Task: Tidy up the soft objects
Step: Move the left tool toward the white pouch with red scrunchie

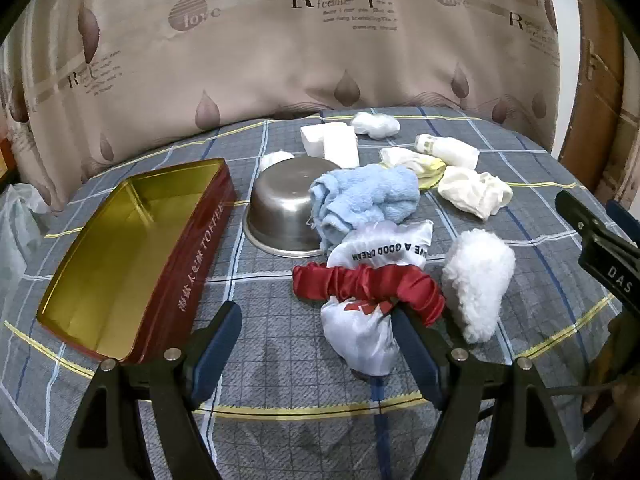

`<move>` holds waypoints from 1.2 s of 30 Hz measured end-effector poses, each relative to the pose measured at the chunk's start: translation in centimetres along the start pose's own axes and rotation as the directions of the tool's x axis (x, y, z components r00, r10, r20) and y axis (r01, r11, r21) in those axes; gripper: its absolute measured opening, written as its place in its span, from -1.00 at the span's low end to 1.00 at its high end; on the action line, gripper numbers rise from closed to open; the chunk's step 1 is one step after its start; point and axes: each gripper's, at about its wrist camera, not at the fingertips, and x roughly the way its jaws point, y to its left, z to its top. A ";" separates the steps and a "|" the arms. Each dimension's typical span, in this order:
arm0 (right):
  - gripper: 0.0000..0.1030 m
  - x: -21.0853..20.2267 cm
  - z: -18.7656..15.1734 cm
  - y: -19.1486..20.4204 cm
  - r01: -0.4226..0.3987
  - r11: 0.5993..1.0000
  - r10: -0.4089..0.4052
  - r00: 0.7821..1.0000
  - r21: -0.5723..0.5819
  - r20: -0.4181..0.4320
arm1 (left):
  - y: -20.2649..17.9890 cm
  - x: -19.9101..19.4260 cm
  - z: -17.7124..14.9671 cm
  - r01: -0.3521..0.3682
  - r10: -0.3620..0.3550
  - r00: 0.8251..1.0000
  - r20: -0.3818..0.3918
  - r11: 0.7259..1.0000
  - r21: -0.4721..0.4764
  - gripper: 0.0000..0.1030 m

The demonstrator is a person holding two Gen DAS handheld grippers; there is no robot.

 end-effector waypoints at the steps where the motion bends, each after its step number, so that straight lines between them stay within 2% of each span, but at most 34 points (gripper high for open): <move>1: 1.00 0.0 0.0 0.0 0.000 1.000 0.000 1.000 0.000 0.001 | 0.0 0.1 -0.1 0.000 0.000 1.000 -0.001 1.000 0.002 0.54; 15: 1.00 0.0 0.0 0.0 -0.001 1.000 0.001 1.000 0.001 -0.001 | -0.3 0.1 0.3 -0.013 0.013 1.000 -0.011 1.000 0.021 0.54; 28: 1.00 0.1 0.0 -0.1 -0.002 1.000 0.002 1.000 0.003 -0.003 | 0.3 -3.8 -0.1 0.058 -0.058 0.998 0.004 0.998 0.014 0.54; 36: 1.00 0.1 0.0 -0.1 -0.002 1.000 0.002 1.000 0.004 -0.004 | -0.2 -4.9 -0.7 0.072 -0.074 0.997 0.022 0.991 0.109 0.54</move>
